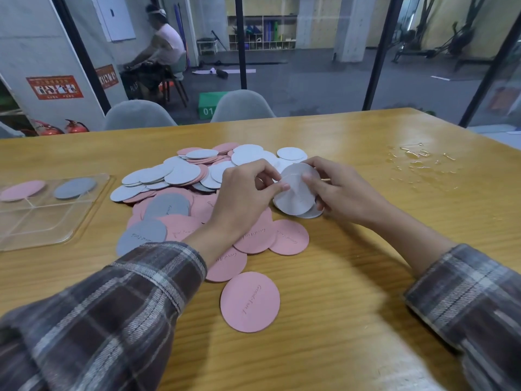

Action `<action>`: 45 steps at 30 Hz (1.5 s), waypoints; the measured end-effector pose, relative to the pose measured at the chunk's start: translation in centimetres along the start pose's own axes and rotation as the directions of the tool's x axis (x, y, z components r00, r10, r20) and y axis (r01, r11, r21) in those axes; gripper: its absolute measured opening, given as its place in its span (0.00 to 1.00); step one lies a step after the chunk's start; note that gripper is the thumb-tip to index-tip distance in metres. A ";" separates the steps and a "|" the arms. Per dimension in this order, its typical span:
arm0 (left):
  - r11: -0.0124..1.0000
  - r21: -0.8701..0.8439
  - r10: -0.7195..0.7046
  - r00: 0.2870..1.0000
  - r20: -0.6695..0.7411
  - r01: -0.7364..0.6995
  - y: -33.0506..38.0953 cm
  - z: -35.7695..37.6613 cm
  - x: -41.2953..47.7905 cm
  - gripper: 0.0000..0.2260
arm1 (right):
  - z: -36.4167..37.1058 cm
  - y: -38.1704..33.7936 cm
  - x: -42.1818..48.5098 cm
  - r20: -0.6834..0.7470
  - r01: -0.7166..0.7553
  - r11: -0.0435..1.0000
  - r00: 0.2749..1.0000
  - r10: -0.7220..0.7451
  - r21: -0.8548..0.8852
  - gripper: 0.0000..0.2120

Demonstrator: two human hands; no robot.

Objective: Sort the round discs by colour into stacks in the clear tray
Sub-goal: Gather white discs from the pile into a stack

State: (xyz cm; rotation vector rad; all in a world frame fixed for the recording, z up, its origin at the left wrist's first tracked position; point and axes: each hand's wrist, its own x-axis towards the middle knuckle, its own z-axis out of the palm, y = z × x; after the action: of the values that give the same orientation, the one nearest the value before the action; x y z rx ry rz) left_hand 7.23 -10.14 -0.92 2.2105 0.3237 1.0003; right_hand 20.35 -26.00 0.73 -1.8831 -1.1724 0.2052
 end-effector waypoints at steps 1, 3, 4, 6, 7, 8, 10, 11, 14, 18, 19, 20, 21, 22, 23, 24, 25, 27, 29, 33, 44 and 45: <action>1.000 0.001 -0.003 1.000 -0.004 0.003 0.0 0.0 0.0 0.08 | 0.0 0.1 0.0 0.015 0.010 1.000 1.000 -0.010 -0.006 0.08; 1.000 -0.013 -0.002 1.000 -0.019 0.002 0.1 0.1 0.0 0.08 | -0.1 0.3 -0.1 0.033 0.026 0.999 0.999 -0.025 -0.042 0.13; 1.000 -0.030 -0.002 1.000 -0.027 0.001 0.2 0.0 0.0 0.07 | -0.1 0.4 -0.1 0.034 0.029 0.998 0.999 -0.028 -0.054 0.14; 0.998 -0.062 0.000 0.999 -0.040 -0.003 0.3 0.0 -0.1 0.07 | -0.1 0.4 -0.1 0.031 0.035 0.997 0.999 -0.034 -0.064 0.14; 0.997 -0.073 0.003 0.999 -0.041 -0.006 0.3 0.0 0.0 0.06 | -0.1 0.4 -0.1 0.025 0.043 0.996 0.999 -0.041 -0.073 0.13; 0.997 -0.079 0.002 0.999 -0.037 -0.005 0.3 0.0 0.0 0.06 | -0.1 0.4 -0.1 0.012 0.050 0.995 0.999 -0.050 -0.092 0.13; 0.999 -0.044 0.001 1.000 -0.022 -0.002 -0.1 0.1 0.0 0.06 | -0.2 0.4 0.0 -0.033 0.046 0.989 0.998 -0.051 -0.139 0.12; 1.000 0.000 0.005 1.000 -0.004 -0.005 -0.4 0.3 0.1 0.06 | -0.4 0.4 0.0 -0.068 0.027 0.986 0.997 -0.039 -0.163 0.12; 0.987 0.161 -0.018 0.992 0.124 -0.003 -1.3 0.6 0.0 0.13 | -1.3 0.8 0.3 -0.153 -0.038 0.982 0.988 0.009 -0.183 0.12; 0.954 0.299 -0.066 0.974 0.218 -0.002 -1.4 0.6 0.1 0.18 | -1.7 1.3 0.5 -0.182 -0.088 0.974 0.982 0.049 -0.211 0.14; 0.951 0.308 -0.064 0.972 0.226 -0.009 -1.4 0.6 0.2 0.17 | -1.6 1.3 0.6 -0.187 -0.098 0.971 0.981 0.057 -0.216 0.14; 0.951 0.308 -0.053 0.972 0.229 -0.020 -1.3 0.5 0.2 0.16 | -1.5 1.4 0.6 -0.190 -0.108 0.969 0.980 0.065 -0.223 0.15; 0.954 0.300 -0.038 0.973 0.228 -0.033 -1.2 0.5 0.1 0.15 | -1.5 1.4 0.6 -0.191 -0.115 0.967 0.979 0.071 -0.229 0.15; 0.956 0.288 -0.014 0.975 0.224 -0.053 -1.1 0.4 0.1 0.14 | -1.5 1.4 0.6 -0.191 -0.119 0.965 0.979 0.075 -0.233 0.15; 0.959 0.275 0.007 0.976 0.220 -0.069 -1.2 0.3 0.0 0.13 | -1.5 1.5 0.6 -0.190 -0.121 0.965 0.979 0.077 -0.234 0.15; 0.961 0.262 0.025 0.975 0.222 -0.084 -1.1 0.3 0.0 0.13 | -1.5 1.5 0.6 -0.190 -0.122 0.964 0.979 0.077 -0.234 0.15; 0.964 0.250 0.032 0.973 0.230 -0.092 -1.0 0.2 -0.1 0.13 | -1.5 1.4 0.6 -0.190 -0.122 0.965 0.979 0.077 -0.233 0.15; 0.973 0.208 0.048 0.968 0.246 -0.102 -0.7 0.2 -0.2 0.12 | -1.5 1.4 0.5 -0.192 -0.125 0.966 0.978 0.081 -0.227 0.15; 0.979 0.180 0.049 0.967 0.248 -0.096 -0.7 0.3 -0.3 0.13 | -1.4 1.3 0.5 -0.203 -0.131 0.965 0.976 0.085 -0.227 0.15; 0.984 0.163 0.032 0.964 0.265 -0.077 -0.9 0.4 -0.1 0.08 | -1.5 1.2 0.5 -0.211 -0.143 0.962 0.973 0.093 -0.234 0.16; 0.981 0.193 -0.027 0.963 0.268 -0.026 -0.7 0.2 -0.1 0.24 | -1.3 0.8 0.3 -0.193 -0.137 0.967 0.977 0.096 -0.216 0.17; 0.984 0.175 -0.012 0.969 0.245 -0.032 -0.6 0.2 -0.2 0.25 | -1.3 0.7 0.2 -0.192 -0.129 0.969 0.977 0.089 -0.211 0.17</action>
State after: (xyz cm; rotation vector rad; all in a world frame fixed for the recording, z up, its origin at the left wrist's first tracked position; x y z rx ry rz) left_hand 7.28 -9.85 -1.50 2.4679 0.2985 0.7144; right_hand 21.65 -26.71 1.01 -2.1163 -1.0013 -0.0404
